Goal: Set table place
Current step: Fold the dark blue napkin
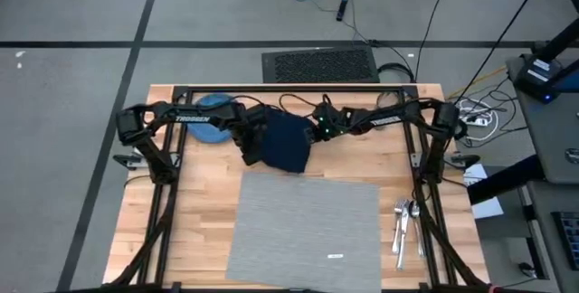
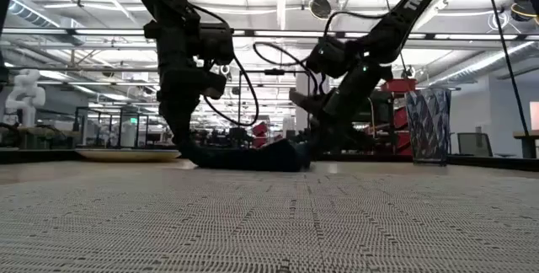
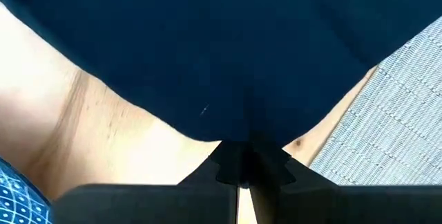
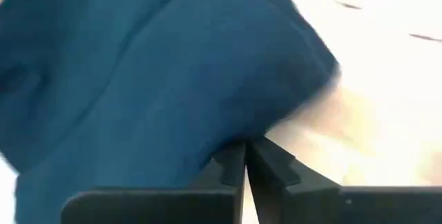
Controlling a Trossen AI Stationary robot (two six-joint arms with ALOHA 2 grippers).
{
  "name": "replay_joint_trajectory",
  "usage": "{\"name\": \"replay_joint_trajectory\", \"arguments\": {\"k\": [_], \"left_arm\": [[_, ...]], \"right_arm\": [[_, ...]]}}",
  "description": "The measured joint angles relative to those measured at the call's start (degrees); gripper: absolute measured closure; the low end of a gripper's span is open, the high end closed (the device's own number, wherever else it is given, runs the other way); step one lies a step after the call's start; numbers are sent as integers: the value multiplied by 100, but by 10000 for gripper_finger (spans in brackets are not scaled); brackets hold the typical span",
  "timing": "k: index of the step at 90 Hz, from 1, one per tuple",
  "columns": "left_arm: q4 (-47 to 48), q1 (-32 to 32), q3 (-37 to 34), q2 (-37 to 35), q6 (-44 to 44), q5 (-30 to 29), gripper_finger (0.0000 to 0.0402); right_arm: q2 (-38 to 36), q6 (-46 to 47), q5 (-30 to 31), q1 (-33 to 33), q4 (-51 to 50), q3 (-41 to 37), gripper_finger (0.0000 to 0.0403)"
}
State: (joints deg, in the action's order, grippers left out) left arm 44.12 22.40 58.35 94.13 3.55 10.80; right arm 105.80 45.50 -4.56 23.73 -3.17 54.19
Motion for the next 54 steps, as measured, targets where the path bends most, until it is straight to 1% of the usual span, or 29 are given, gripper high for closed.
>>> {"name": "replay_joint_trajectory", "arguments": {"k": [10, 21, 26, 33, 42, 54], "left_arm": [[-29, 2, 0, 0, -3, 45, 401], [-31, -3, 0, 0, -116, 91, 401], [-38, -1, -13, 0, -116, 95, 401], [-35, -1, -92, 0, -124, 95, 401], [-85, -1, -235, 0, -133, 95, 401], [-212, 2, -549, 0, -109, 133, 401]], "right_arm": [[177, 144, -284, 120, 418, 2, 403], [349, 285, -631, 132, 1493, -7, 403], [304, 343, -654, 75, 2074, 2, 403], [164, 286, -651, -16, 2585, 8, 403], [-13, -4, -632, -108, 2794, 11, 403], [-134, -251, -577, -133, 2576, 11, 403]]}}
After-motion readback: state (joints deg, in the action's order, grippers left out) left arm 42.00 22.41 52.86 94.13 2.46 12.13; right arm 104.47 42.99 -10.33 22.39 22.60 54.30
